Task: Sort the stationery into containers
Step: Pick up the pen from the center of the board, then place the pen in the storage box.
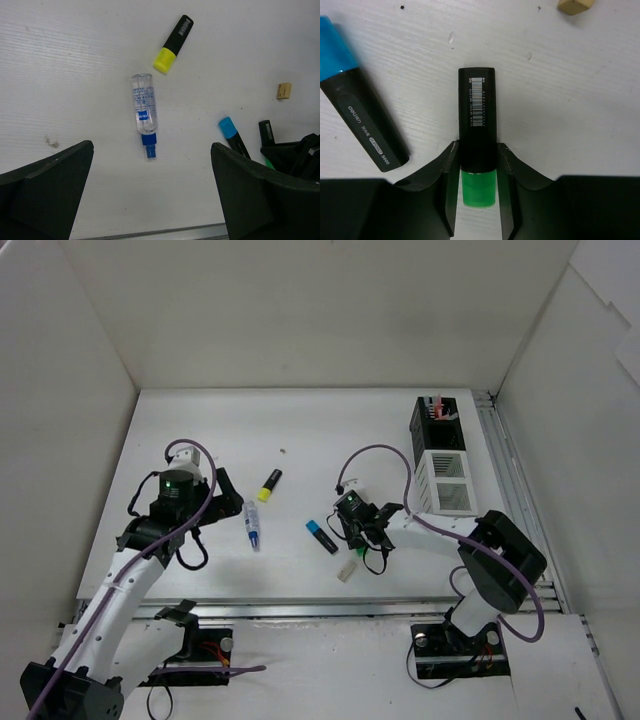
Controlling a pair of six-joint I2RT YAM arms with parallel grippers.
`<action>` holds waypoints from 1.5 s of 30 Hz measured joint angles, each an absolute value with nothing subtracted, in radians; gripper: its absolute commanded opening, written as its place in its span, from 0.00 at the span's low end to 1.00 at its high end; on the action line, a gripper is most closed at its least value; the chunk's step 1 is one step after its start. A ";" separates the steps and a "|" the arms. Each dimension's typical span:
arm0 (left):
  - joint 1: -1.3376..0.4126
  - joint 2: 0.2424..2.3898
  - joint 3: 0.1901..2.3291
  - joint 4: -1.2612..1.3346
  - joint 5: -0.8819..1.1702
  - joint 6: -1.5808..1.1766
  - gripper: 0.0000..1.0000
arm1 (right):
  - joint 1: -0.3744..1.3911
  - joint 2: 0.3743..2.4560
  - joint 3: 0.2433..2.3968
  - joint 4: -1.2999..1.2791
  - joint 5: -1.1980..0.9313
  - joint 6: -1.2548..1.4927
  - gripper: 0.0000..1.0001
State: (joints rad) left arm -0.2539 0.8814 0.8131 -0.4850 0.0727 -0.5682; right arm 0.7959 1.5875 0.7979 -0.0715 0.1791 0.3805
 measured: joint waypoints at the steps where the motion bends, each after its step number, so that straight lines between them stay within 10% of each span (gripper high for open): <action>1: -0.254 0.881 0.813 -0.485 0.069 -0.565 1.00 | 0.797 1.588 0.798 -0.071 0.179 0.380 0.09; 21: -0.255 0.894 0.839 -0.456 0.045 -0.529 0.99 | 0.677 1.414 1.378 -0.503 0.504 -0.215 0.00; 45: -0.255 0.993 0.906 -0.442 0.044 -0.482 0.99 | 0.289 1.975 1.855 -0.783 0.744 -1.073 0.02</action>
